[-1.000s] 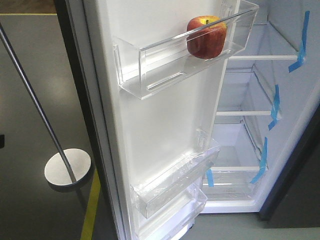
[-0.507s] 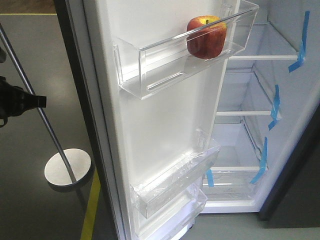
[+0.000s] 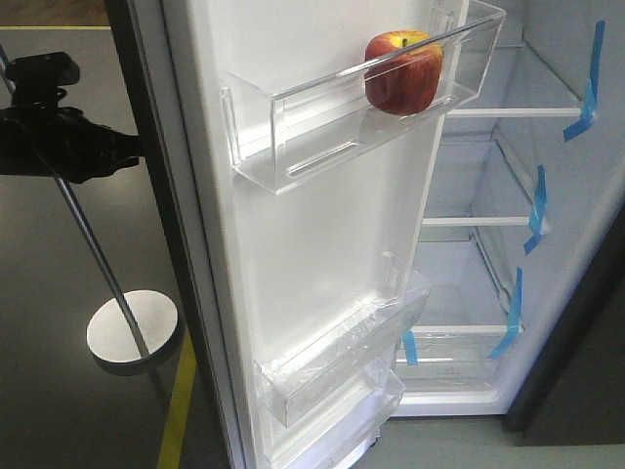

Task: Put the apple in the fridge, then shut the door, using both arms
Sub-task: 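Raise the left gripper toward the outer edge of the refrigerator door, then push the refrigerator door shut with the left gripper, swinging it toward the cabinet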

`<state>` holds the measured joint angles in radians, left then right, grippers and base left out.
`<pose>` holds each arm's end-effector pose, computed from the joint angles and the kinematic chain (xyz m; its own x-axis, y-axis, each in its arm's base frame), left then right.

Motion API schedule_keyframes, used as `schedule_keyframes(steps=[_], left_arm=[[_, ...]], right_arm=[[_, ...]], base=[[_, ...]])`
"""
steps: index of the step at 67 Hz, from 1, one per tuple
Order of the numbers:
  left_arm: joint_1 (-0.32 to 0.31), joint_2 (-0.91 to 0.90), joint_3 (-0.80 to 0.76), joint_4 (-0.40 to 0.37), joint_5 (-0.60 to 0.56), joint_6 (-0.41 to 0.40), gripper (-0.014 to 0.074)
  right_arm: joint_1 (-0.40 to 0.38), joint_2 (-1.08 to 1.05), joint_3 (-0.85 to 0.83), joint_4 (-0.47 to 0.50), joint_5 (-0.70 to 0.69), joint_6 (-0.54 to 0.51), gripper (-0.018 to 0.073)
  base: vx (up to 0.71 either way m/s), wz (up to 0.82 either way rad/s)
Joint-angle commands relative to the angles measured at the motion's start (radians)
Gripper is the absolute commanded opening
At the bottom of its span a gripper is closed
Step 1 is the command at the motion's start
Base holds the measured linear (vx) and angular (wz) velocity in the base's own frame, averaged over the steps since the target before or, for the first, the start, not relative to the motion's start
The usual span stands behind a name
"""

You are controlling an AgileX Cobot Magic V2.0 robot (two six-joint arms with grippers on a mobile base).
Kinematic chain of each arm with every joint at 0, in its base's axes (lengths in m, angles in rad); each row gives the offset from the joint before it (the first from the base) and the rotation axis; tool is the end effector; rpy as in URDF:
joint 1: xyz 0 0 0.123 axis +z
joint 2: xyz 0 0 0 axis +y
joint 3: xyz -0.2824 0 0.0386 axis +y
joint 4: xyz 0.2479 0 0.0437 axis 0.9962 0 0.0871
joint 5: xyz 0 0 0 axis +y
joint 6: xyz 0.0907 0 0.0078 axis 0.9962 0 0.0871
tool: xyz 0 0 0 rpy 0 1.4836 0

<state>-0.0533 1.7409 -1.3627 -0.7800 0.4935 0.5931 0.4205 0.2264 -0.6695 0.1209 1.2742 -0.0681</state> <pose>0.3981 -0.0517 0.2914 -0.6433 -0.0821 -0.7612 0.2363 0.9244 -0.2994 0.0005 0.0117 0.3086 -0.6007 -0.3041 -0.7394 -0.5030 0.8626 0.0539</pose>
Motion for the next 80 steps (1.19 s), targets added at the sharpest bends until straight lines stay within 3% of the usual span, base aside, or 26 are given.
schedule_keyframes(steps=[1,44,80], left_arm=[[-0.028,-0.010,-0.071,-0.036,-0.034,0.003,-0.0006],[-0.184,0.015,-0.106,-0.045,0.076,0.052,-0.0006],[-0.412,0.015,-0.106,-0.063,0.030,0.052,-0.0006]], right_arm=[[-0.001,0.014,-0.022,0.001,0.005,-0.004,0.0580],[-0.001,0.014,-0.022,0.001,0.005,-0.004,0.0580],[-0.001,0.014,-0.022,0.001,0.005,-0.004,0.0580]], base=[[0.00,0.00],[0.00,0.00],[0.00,0.00]])
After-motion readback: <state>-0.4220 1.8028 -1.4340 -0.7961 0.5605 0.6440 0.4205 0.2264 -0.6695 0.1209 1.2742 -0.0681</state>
